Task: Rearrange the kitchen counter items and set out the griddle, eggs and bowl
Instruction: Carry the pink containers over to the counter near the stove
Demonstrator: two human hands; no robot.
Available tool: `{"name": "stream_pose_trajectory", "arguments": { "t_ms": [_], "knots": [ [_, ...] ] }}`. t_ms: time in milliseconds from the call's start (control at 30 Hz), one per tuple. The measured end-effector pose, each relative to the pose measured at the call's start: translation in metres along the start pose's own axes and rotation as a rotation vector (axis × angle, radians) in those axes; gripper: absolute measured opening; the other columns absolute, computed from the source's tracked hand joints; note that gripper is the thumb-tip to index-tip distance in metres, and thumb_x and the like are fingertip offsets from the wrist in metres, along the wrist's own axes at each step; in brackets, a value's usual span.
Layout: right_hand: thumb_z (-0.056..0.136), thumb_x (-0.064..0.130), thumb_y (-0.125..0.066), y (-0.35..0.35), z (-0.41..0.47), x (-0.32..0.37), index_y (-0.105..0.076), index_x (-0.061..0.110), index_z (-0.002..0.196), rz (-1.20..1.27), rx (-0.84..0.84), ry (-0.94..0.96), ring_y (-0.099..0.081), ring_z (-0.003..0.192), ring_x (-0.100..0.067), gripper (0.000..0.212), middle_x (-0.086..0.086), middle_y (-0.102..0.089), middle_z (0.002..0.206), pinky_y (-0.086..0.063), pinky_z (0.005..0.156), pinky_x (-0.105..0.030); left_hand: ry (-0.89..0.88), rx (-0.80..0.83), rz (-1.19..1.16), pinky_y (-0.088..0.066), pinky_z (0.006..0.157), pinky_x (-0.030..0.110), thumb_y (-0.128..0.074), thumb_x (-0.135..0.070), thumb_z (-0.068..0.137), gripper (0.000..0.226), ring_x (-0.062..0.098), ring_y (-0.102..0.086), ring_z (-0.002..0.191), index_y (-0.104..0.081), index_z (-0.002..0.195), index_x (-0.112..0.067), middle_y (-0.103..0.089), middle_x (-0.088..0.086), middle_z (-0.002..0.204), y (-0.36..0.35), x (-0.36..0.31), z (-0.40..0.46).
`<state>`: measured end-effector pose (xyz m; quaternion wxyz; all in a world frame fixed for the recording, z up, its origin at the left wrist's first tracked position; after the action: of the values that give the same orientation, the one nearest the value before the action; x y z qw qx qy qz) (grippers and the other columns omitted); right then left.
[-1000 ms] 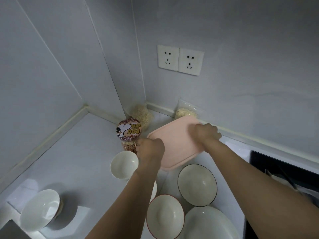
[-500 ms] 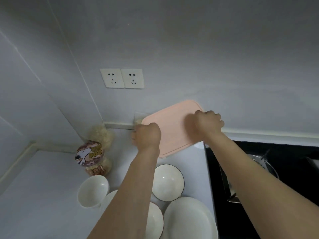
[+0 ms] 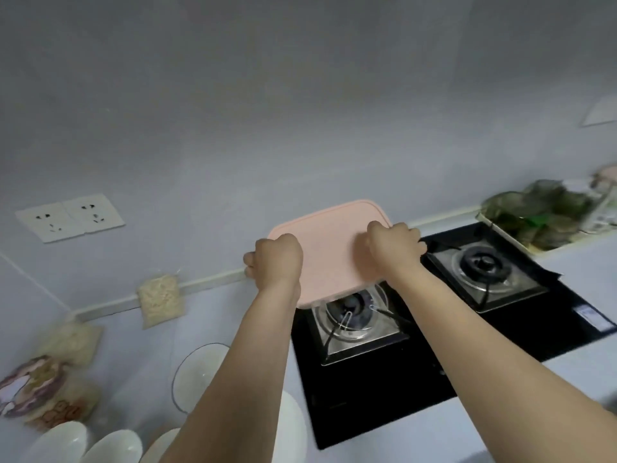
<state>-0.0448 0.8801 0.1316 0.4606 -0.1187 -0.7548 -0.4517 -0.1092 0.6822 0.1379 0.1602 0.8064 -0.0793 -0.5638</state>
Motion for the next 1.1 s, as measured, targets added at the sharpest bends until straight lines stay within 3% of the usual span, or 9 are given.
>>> {"name": "stream_pose_trajectory", "arguments": {
  "t_ms": [200,300,367,467,600,833,900,1000,1100],
  "knots": [
    [0.089,0.036,-0.041,0.131,0.023,-0.083,-0.037,0.003,0.138,0.027,-0.125,-0.104,-0.026,0.130,-0.035,0.059,-0.017,-0.032,0.141,-0.027,0.101,-0.041,-0.020,0.105,0.019,-0.030,0.082,0.030,-0.037,-0.009,0.093,0.035,0.030,-0.035,0.127,-0.044,0.126,-0.002,-0.034,0.012,0.138,-0.109,-0.018,-0.103],
    [0.089,0.037,-0.041,0.197,0.035,-0.127,-0.036,0.002,0.139,0.032,-0.200,-0.143,-0.025,0.131,-0.035,0.061,-0.017,-0.030,0.143,-0.028,0.102,-0.042,0.042,0.139,-0.086,-0.034,0.102,0.031,-0.031,-0.007,0.093,0.040,0.027,-0.041,0.119,-0.038,0.130,0.005,-0.033,0.015,0.143,-0.163,-0.020,-0.156],
    [0.088,0.038,-0.041,0.231,0.041,-0.154,-0.035,0.003,0.140,0.052,-0.235,-0.165,-0.025,0.130,-0.035,0.063,-0.014,-0.030,0.143,-0.033,0.100,-0.044,0.002,0.188,-0.041,-0.032,0.105,0.033,-0.032,-0.010,0.094,0.039,0.024,-0.038,0.112,-0.040,0.130,0.003,-0.034,0.016,0.142,-0.191,-0.022,-0.187],
    [0.090,0.039,-0.039,0.291,0.044,-0.195,-0.038,0.003,0.137,0.080,-0.301,-0.199,-0.027,0.127,-0.031,0.059,-0.012,-0.033,0.137,-0.033,0.086,-0.040,-0.093,0.295,0.075,-0.033,0.088,0.033,-0.037,-0.012,0.091,0.036,0.029,-0.035,0.123,-0.043,0.126,-0.005,-0.033,0.012,0.137,-0.242,-0.028,-0.239],
    [0.091,0.040,-0.037,0.350,0.051,-0.230,-0.041,0.004,0.133,0.104,-0.351,-0.249,-0.027,0.126,-0.032,0.056,-0.012,-0.034,0.133,-0.030,0.082,-0.040,-0.100,0.373,0.112,-0.025,0.082,0.030,-0.036,-0.011,0.092,0.035,0.024,-0.034,0.111,-0.043,0.125,-0.006,-0.032,0.012,0.137,-0.295,-0.038,-0.282],
    [0.085,0.041,-0.040,0.419,0.095,-0.273,-0.043,0.005,0.130,0.169,-0.430,-0.342,-0.026,0.125,-0.030,0.057,-0.009,-0.034,0.133,-0.042,0.096,-0.051,-0.235,0.461,0.242,-0.035,0.090,0.034,-0.039,-0.017,0.087,0.041,0.030,-0.036,0.120,-0.043,0.128,-0.010,-0.032,0.009,0.130,-0.386,-0.061,-0.324],
    [0.085,0.040,-0.041,0.432,0.111,-0.285,-0.042,0.005,0.130,0.181,-0.438,-0.361,-0.026,0.124,-0.030,0.057,-0.009,-0.034,0.131,-0.043,0.095,-0.052,-0.259,0.478,0.251,-0.036,0.100,0.037,-0.038,-0.017,0.086,0.042,0.030,-0.035,0.120,-0.045,0.127,-0.011,-0.032,0.008,0.128,-0.413,-0.069,-0.329],
    [0.086,0.039,-0.042,0.452,0.144,-0.302,-0.042,0.004,0.131,0.193,-0.450,-0.382,-0.026,0.125,-0.030,0.057,-0.009,-0.034,0.130,-0.045,0.092,-0.050,-0.314,0.510,0.250,-0.036,0.096,0.036,-0.037,-0.015,0.085,0.044,0.029,-0.031,0.122,-0.044,0.128,-0.010,-0.031,0.009,0.133,-0.461,-0.083,-0.335],
    [0.087,0.038,-0.042,0.472,0.181,-0.314,-0.040,0.002,0.133,0.207,-0.455,-0.403,-0.025,0.126,-0.031,0.058,-0.010,-0.033,0.132,-0.043,0.078,-0.043,-0.360,0.529,0.282,-0.035,0.102,0.039,-0.039,-0.015,0.082,0.047,0.030,-0.027,0.126,-0.046,0.127,-0.010,-0.030,0.009,0.137,-0.509,-0.102,-0.337]
  ]
}}
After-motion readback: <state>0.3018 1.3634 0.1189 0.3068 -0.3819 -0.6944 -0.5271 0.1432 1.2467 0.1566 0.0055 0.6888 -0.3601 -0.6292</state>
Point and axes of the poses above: each hand's wrist, its own z-axis towards the middle knuckle, its own y-axis out of the back of the hand, x = y × z, the point moved 5 cm from there along z, towards the middle knuckle
